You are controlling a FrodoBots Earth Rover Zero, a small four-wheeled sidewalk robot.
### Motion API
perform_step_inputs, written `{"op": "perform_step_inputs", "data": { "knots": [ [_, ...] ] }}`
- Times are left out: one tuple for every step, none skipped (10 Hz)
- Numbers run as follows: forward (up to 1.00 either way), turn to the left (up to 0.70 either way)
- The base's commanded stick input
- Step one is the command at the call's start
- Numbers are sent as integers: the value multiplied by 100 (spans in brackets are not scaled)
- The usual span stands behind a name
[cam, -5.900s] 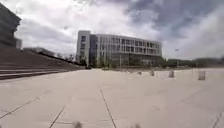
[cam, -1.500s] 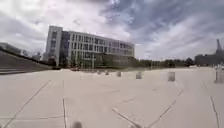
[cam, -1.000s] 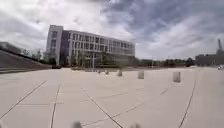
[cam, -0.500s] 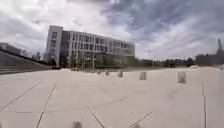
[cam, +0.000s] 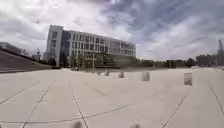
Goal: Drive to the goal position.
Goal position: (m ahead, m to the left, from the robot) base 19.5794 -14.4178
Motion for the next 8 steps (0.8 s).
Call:
{"op": "perform_step_inputs", "data": {
  "knots": [
    [70,-34],
    [70,-34],
    [70,-34],
    [70,0],
    [70,0],
    [70,0],
    [70,0],
    [70,0]
  ]
}}
